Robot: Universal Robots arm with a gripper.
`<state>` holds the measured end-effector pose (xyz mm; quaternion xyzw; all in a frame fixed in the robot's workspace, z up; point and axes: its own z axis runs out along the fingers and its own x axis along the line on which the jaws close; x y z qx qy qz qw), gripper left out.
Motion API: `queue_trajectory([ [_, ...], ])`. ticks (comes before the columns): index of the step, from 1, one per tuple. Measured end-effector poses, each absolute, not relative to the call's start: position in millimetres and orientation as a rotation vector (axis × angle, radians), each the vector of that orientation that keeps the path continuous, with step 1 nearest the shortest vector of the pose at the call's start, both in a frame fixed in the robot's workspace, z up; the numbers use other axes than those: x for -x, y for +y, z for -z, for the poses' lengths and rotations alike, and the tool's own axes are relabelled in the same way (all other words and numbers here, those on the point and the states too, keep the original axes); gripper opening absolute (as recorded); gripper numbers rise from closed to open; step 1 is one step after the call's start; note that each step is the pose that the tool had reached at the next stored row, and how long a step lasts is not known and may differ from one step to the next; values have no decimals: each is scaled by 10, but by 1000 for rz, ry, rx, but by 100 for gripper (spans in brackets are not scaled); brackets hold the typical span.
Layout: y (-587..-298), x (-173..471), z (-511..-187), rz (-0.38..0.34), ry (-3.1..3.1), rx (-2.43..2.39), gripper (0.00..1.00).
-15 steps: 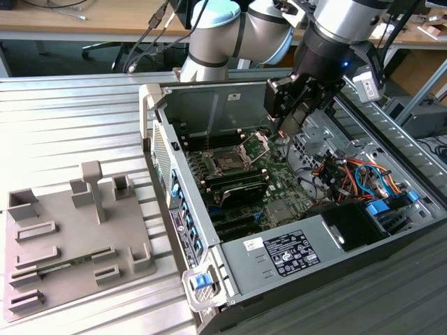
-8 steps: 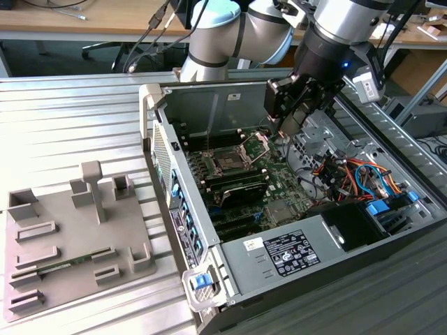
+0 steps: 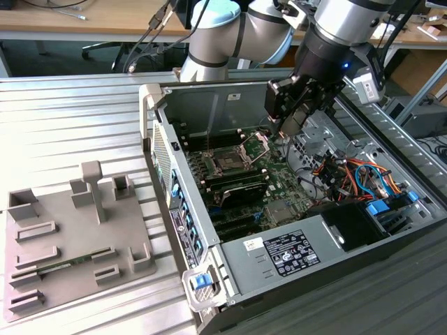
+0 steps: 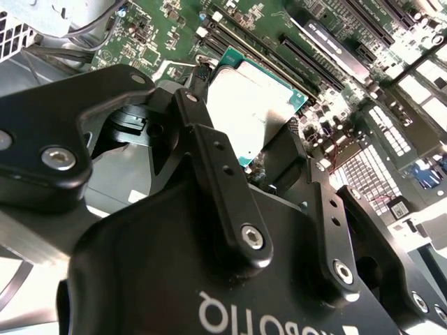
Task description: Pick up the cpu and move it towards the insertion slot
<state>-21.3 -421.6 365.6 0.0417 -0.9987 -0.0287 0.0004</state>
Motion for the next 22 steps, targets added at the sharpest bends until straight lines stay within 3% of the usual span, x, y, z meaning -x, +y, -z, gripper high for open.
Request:
queue_trajectory([
  [22, -4216, 179, -3617, 90, -3137, -131, 55],
])
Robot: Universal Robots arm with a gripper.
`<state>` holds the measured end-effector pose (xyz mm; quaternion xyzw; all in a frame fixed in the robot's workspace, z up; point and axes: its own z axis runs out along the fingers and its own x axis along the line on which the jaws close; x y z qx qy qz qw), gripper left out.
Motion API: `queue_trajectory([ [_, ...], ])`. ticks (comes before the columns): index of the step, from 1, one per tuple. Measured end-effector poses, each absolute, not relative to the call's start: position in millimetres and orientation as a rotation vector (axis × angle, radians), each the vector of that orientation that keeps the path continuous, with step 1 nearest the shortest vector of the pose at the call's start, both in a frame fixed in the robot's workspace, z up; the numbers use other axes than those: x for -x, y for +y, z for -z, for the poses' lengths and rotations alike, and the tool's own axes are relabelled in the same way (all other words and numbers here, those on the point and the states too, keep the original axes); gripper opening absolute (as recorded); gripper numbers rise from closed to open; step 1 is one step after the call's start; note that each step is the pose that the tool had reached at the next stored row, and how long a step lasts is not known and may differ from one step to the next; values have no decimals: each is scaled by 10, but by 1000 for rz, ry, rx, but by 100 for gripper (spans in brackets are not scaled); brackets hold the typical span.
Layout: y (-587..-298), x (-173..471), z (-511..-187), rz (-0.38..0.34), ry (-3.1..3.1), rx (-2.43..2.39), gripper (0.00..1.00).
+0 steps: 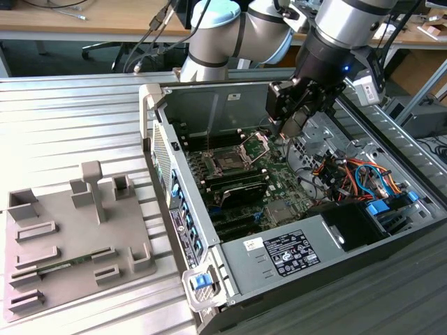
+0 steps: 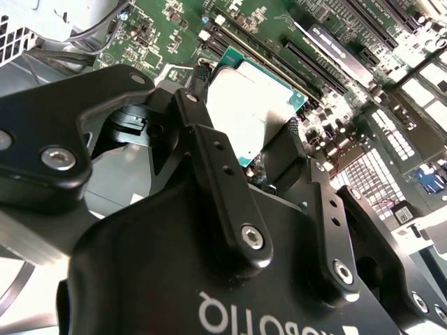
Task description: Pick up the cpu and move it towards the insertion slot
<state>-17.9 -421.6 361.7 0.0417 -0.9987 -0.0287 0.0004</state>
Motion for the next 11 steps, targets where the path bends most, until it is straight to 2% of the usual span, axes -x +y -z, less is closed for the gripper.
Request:
queue_trajectory([
  [11, -4216, 162, -3598, 90, -3137, -131, 55],
])
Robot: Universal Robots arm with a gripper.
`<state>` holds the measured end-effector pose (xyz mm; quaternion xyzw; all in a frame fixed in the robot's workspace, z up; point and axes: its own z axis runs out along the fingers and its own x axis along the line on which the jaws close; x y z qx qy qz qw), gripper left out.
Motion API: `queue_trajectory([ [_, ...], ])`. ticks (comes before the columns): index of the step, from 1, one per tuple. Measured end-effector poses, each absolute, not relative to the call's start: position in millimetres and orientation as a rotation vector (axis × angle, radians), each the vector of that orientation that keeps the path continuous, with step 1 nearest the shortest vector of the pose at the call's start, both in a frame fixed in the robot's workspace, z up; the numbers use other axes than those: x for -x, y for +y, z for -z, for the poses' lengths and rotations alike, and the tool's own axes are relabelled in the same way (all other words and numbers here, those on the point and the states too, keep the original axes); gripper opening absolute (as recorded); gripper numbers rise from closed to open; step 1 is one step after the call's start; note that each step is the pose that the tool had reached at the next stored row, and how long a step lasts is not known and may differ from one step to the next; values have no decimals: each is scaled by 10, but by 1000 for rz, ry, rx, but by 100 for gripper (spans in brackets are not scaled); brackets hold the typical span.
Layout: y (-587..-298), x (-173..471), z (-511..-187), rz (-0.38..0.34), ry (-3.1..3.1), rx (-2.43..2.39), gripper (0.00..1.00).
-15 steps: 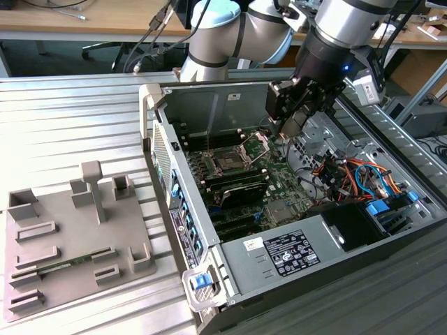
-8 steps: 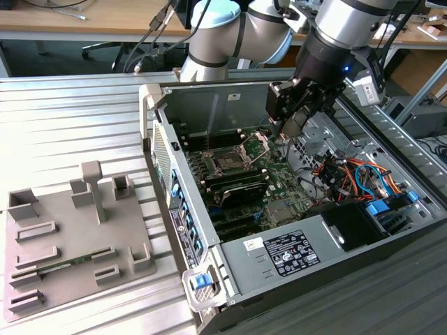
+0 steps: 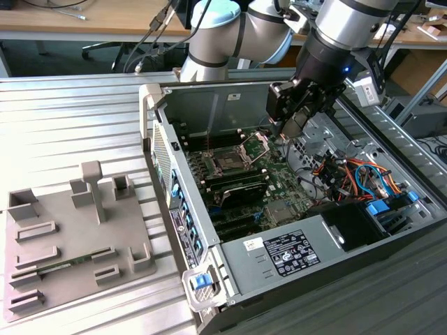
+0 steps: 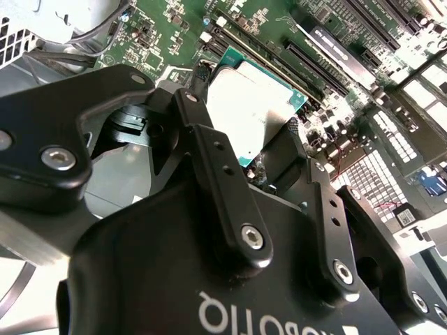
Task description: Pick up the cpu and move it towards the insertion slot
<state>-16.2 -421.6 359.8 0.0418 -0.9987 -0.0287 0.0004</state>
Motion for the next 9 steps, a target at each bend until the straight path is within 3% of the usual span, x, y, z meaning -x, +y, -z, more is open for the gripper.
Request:
queue_trajectory([
  [9, -4216, 151, -3586, 90, -3137, -131, 55],
])
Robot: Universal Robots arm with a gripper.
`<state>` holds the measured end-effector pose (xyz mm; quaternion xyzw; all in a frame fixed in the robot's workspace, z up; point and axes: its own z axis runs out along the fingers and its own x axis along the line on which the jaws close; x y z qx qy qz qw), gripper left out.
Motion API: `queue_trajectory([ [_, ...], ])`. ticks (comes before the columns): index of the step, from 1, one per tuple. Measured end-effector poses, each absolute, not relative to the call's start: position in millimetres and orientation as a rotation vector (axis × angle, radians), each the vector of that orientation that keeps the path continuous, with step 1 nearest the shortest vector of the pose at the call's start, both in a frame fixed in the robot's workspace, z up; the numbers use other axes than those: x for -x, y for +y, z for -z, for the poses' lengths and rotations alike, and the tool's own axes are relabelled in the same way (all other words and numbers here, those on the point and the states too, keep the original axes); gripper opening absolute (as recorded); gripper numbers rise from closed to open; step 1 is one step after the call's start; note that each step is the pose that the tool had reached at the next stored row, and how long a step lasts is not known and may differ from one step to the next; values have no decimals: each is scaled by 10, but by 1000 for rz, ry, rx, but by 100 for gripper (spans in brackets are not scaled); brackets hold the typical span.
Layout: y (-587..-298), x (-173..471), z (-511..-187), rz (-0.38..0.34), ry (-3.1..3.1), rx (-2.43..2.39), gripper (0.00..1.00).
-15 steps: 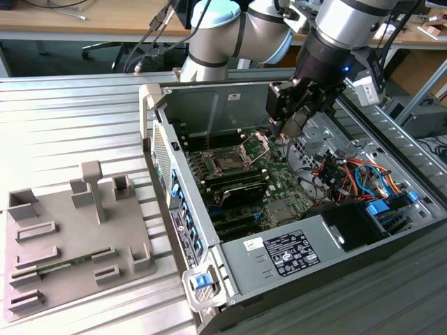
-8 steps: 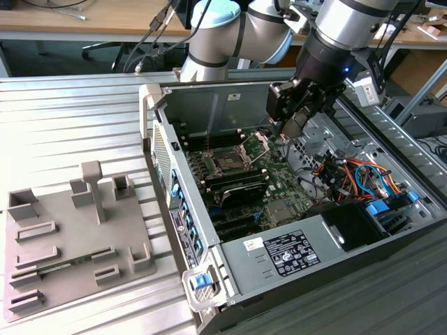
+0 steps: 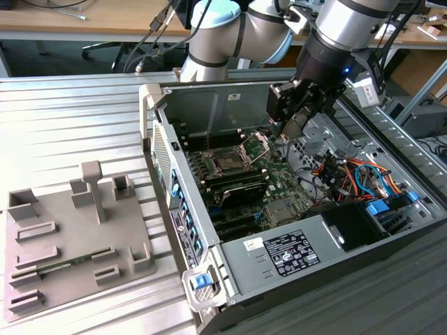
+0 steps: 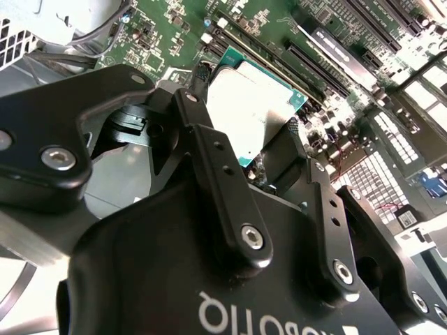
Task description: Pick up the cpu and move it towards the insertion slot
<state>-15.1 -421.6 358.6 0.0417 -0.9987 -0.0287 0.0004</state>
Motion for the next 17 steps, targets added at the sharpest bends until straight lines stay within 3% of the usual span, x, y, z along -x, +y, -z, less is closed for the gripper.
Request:
queue_trajectory([
  [17, -4216, 128, -3558, 90, -3137, -131, 55],
])
